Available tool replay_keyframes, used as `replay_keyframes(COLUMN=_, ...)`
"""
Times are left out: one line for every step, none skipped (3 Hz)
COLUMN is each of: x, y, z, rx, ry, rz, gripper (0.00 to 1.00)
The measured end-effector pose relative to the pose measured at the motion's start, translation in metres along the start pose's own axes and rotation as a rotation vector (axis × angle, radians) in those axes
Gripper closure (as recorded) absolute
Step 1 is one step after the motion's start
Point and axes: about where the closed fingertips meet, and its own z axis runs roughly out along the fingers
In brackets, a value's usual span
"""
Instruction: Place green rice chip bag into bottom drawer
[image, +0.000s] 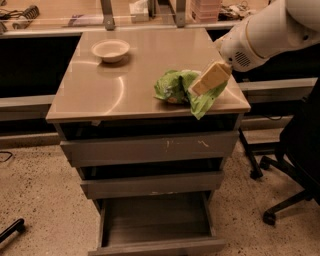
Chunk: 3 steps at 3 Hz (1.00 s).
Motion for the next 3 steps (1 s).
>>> replay_keyframes(x=0.006, y=-0.008, z=0.023, rx=0.018, ry=0.0, rz=0.018, gripper=0.19)
replay_keyframes(x=0.013, y=-0.015, z=0.052, rx=0.023, ry=0.015, rz=0.031, gripper=0.21)
replay_keyframes(x=0.02, y=-0.02, z=0.08, rx=0.01, ry=0.043, rz=0.037, gripper=0.11)
